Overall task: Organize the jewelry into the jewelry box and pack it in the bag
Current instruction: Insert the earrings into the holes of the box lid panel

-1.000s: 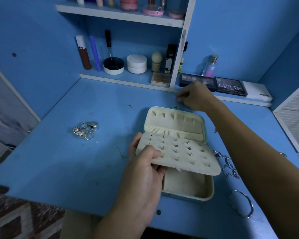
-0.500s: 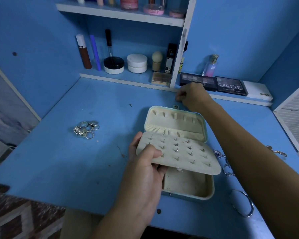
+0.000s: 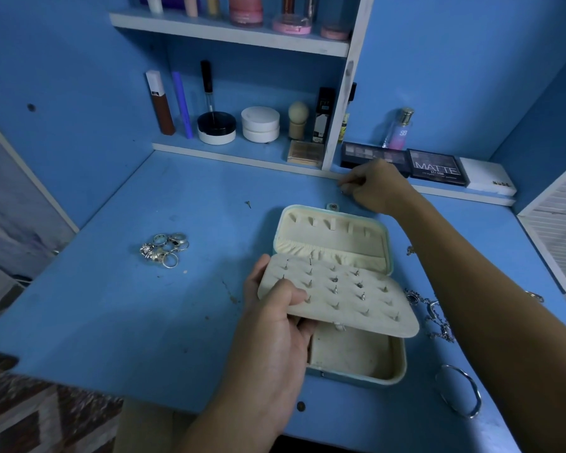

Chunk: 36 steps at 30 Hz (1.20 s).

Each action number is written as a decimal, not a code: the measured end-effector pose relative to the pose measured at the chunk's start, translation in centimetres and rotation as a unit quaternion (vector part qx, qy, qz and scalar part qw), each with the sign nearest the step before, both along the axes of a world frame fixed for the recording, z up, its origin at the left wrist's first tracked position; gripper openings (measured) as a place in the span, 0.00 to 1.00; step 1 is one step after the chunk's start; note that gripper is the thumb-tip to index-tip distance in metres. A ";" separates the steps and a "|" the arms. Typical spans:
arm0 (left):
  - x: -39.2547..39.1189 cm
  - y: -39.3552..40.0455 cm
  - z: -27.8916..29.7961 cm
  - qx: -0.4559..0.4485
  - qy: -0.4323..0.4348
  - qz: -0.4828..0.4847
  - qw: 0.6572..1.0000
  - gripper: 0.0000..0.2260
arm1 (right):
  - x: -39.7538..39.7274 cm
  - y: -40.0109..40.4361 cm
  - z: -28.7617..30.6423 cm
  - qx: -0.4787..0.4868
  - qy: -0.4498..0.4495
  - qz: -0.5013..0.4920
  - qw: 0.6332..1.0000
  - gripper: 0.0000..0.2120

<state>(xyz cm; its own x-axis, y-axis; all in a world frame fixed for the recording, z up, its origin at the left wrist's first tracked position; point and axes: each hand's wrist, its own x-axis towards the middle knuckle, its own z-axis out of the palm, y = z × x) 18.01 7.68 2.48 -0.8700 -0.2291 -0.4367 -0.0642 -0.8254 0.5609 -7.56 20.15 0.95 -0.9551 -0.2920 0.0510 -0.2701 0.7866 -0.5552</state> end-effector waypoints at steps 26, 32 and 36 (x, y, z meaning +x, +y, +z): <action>0.0 0.1 0.1 -0.002 -0.005 -0.003 1.000 0.24 | 5.9 -0.9 3.1 -0.100 -0.044 0.077 0.991 0.11; 0.0 0.2 0.3 -0.002 -0.008 0.002 1.000 0.23 | 10.0 -1.2 5.3 -0.078 -0.096 0.158 0.980 0.07; 0.0 0.3 0.4 -0.001 -0.010 0.006 1.000 0.24 | 10.9 -1.2 5.5 -0.056 -0.146 0.189 0.969 0.07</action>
